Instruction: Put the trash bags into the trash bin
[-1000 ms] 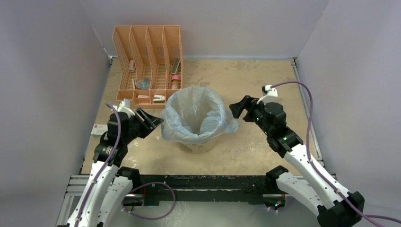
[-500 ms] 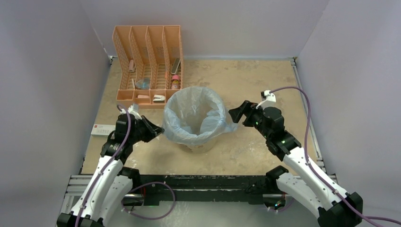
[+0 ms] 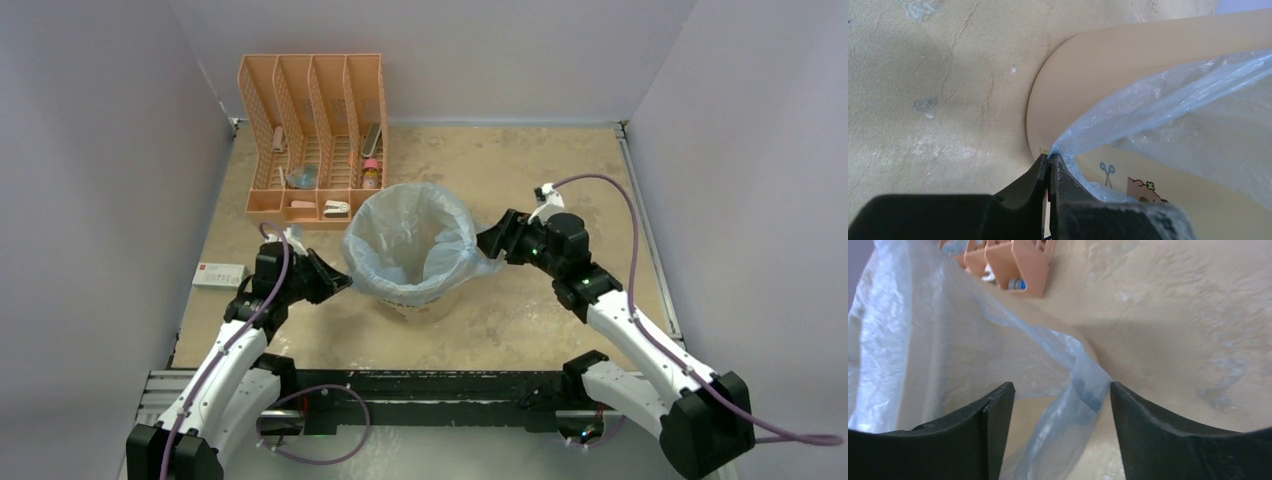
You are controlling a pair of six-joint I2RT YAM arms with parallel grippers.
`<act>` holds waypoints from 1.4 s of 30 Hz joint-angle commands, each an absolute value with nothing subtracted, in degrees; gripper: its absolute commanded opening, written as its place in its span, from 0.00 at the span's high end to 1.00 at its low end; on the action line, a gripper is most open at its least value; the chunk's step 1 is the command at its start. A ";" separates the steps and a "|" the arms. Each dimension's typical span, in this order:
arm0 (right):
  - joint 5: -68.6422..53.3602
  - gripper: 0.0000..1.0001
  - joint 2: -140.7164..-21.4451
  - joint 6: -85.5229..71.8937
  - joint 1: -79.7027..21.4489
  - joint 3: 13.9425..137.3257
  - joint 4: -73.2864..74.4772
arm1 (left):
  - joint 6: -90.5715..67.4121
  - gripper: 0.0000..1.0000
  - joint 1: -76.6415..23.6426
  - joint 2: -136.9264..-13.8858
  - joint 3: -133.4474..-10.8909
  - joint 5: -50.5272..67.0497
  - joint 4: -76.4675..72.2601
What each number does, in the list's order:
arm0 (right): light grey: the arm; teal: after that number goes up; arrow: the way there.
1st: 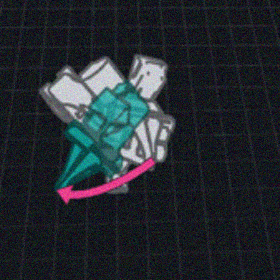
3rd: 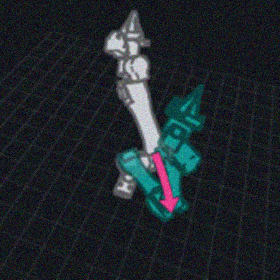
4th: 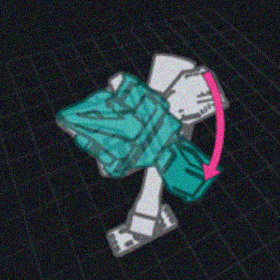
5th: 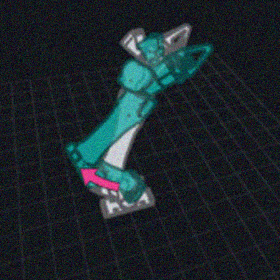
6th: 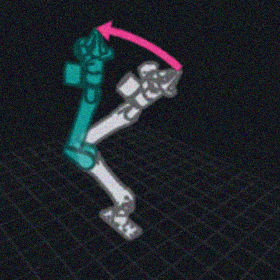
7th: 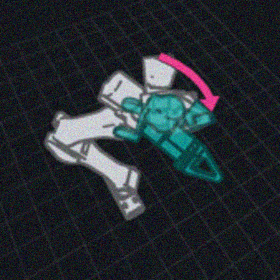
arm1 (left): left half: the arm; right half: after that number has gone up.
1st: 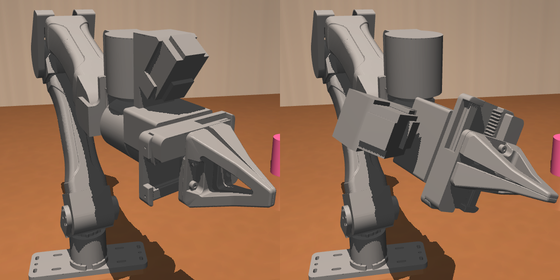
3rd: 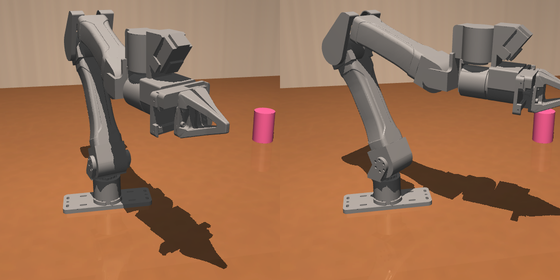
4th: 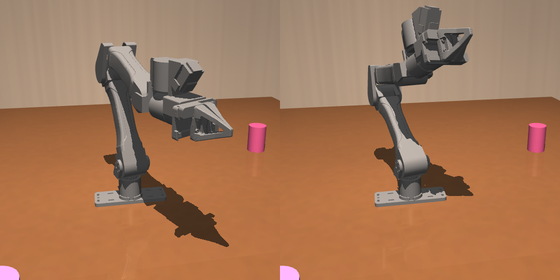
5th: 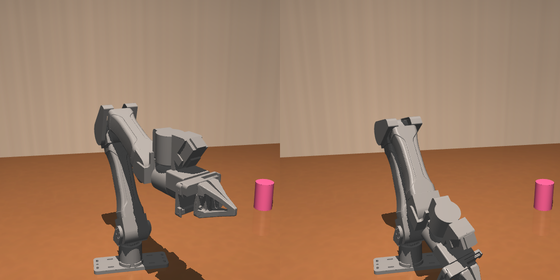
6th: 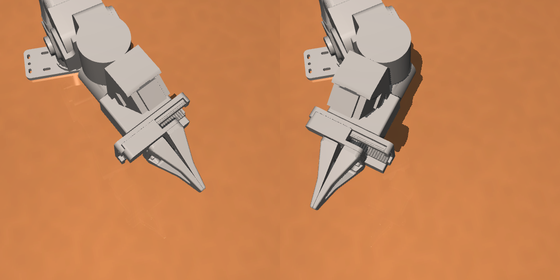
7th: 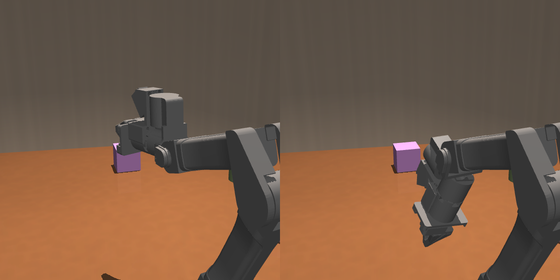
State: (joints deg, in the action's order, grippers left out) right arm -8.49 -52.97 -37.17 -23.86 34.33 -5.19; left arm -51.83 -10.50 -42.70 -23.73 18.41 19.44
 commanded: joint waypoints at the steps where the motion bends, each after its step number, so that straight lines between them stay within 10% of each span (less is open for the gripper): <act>1: -17.87 0.34 -55.87 -38.72 -23.64 34.14 -11.29 | -50.03 1.00 -10.20 -42.68 -25.67 19.17 16.25; 11: -16.93 0.62 -55.73 -42.34 -23.65 23.66 -21.21 | -48.11 1.00 -10.20 -44.46 -26.98 19.92 15.79; 26: -10.70 0.25 -56.00 -45.75 -23.60 21.02 -21.35 | -46.57 0.98 -10.20 -45.44 -29.28 18.38 17.99; 42: -31.45 0.68 -73.47 -35.34 -21.17 28.42 -26.54 | -45.55 0.90 -10.20 -50.00 -29.21 22.46 14.00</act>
